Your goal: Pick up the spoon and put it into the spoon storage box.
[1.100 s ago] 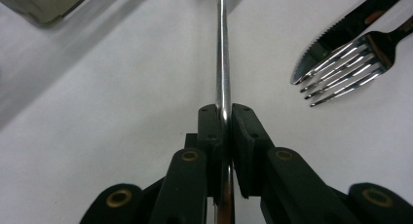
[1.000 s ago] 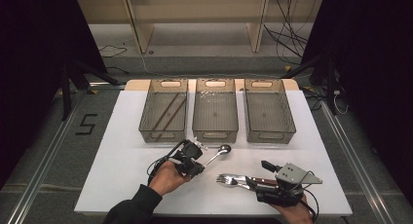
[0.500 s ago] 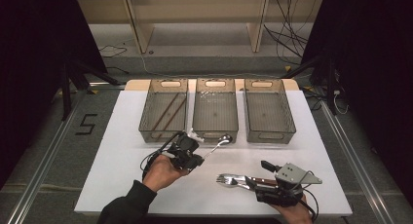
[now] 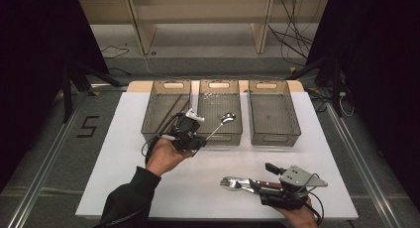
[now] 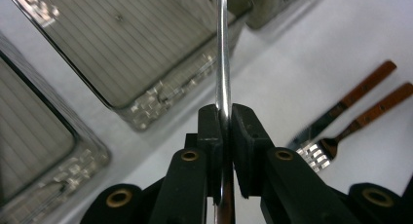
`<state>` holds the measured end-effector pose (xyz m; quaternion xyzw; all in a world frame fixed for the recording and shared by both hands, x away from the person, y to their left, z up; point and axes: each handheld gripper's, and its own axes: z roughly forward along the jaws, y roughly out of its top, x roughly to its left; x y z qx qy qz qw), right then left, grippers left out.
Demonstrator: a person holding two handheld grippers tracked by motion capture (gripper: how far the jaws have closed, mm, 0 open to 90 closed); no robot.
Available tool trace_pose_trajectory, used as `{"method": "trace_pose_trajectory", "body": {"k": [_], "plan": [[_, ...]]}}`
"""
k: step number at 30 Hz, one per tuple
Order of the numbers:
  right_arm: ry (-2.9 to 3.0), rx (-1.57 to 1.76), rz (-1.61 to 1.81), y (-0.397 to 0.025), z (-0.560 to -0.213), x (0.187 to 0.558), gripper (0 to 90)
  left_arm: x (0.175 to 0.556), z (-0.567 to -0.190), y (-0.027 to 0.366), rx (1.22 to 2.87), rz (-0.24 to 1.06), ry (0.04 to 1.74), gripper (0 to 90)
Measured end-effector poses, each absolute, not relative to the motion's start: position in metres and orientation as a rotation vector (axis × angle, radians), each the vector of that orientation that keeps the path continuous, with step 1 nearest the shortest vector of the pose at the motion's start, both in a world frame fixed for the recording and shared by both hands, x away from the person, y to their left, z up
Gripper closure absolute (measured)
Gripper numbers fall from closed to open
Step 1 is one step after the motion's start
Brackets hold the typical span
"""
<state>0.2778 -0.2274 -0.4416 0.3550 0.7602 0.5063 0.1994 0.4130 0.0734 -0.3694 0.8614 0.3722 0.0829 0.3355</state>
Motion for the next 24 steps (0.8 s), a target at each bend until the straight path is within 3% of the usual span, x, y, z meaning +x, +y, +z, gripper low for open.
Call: {"method": "trace_pose_trajectory", "body": {"k": [24], "plan": [[2.128,0.994,1.423,-0.228,-0.442,0.278,24.8,0.492,-0.371,0.068,2.183,0.251,1.118,82.5]]}}
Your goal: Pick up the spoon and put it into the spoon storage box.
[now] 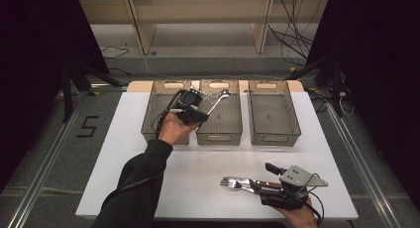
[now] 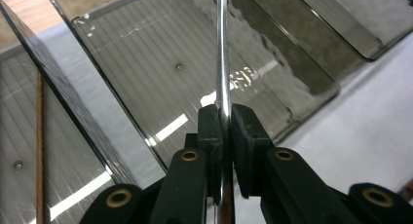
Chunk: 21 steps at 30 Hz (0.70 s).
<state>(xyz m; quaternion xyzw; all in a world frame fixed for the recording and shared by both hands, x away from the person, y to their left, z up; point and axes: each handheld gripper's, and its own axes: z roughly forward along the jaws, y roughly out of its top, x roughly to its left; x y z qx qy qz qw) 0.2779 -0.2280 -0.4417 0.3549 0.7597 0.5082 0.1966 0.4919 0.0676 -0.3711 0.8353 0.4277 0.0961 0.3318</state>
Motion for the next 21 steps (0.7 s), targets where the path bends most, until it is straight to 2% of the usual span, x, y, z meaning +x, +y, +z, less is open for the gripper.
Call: {"method": "trace_pose_trajectory", "body": {"k": [21], "plan": [[2.126,0.989,1.429,-0.229,-0.441,0.278,24.8,0.522,-0.377,0.057,2.149,0.266,1.163,82.5]]}}
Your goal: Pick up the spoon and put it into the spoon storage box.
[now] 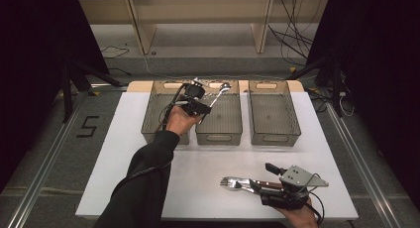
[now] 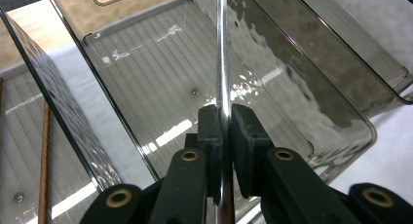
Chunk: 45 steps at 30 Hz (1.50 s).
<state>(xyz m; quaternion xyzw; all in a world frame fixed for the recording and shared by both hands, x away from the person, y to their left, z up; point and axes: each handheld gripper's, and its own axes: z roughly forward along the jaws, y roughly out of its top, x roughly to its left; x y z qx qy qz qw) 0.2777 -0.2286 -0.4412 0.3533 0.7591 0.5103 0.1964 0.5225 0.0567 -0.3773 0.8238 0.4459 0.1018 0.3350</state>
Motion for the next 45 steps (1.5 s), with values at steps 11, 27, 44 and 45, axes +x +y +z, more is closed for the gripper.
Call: {"method": "trace_pose_trajectory", "body": {"k": [11,27,44,45], "plan": [[2.125,0.990,1.432,-0.229,-0.441,0.277,24.8,0.528,-0.387,0.051,2.170,0.258,1.181,82.5],[2.129,0.988,1.433,-0.228,-0.441,0.277,24.8,0.530,-0.400,0.045,2.182,0.200,1.255,51.6],[2.129,0.992,1.430,-0.228,-0.441,0.277,24.8,0.514,-0.372,0.054,2.080,0.161,1.186,26.5],[2.129,0.993,1.430,-0.228,-0.441,0.277,24.8,0.512,-0.370,0.055,2.077,0.161,1.178,25.8]]}}
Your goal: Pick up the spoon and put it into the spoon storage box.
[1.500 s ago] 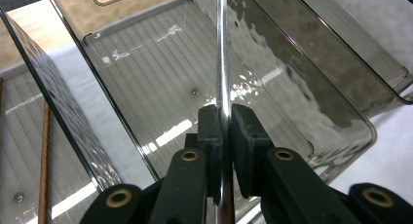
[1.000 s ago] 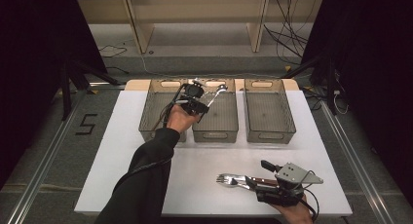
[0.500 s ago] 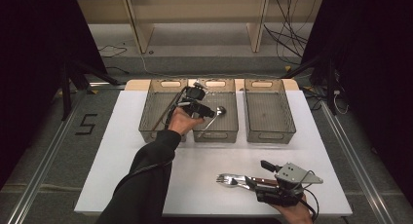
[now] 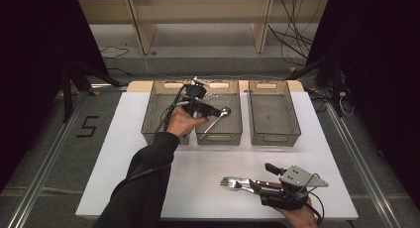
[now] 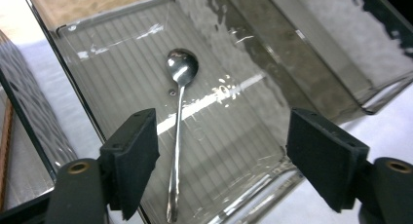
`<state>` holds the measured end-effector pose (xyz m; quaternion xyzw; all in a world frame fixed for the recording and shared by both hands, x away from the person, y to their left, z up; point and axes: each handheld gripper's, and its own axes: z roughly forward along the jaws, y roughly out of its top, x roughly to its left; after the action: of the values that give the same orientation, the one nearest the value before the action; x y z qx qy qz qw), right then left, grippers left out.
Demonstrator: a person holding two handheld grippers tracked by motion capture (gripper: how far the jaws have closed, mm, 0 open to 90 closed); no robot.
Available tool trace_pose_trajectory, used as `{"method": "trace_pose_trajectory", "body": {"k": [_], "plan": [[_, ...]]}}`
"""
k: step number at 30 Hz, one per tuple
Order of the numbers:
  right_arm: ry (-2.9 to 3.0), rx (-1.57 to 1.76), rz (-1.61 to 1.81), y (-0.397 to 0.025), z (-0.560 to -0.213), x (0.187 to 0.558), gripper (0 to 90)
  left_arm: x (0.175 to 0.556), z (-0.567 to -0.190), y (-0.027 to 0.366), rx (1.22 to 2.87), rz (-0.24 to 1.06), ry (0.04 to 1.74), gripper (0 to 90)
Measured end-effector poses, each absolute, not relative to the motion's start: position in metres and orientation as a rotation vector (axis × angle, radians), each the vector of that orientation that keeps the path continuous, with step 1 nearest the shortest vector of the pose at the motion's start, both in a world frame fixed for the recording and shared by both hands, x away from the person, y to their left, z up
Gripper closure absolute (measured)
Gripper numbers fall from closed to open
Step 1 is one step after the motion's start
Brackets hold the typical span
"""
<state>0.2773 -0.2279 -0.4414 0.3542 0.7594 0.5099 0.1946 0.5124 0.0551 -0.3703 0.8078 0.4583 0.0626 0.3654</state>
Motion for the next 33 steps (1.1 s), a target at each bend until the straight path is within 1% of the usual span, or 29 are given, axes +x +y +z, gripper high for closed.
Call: {"method": "trace_pose_trajectory", "body": {"k": [10,17,28,33], "plan": [[2.131,0.996,1.426,-0.227,-0.442,0.277,24.8,0.489,-0.359,0.071,2.040,0.157,1.132,23.4],[2.128,0.997,1.427,-0.228,-0.441,0.278,24.8,0.468,-0.359,0.086,2.013,0.172,1.093,21.0],[2.129,1.001,1.425,-0.228,-0.441,0.278,24.7,0.434,-0.365,0.111,1.950,0.185,1.052,20.6],[2.131,1.000,1.422,-0.229,-0.441,0.278,24.7,0.421,-0.371,0.121,1.949,0.193,1.031,20.4]]}}
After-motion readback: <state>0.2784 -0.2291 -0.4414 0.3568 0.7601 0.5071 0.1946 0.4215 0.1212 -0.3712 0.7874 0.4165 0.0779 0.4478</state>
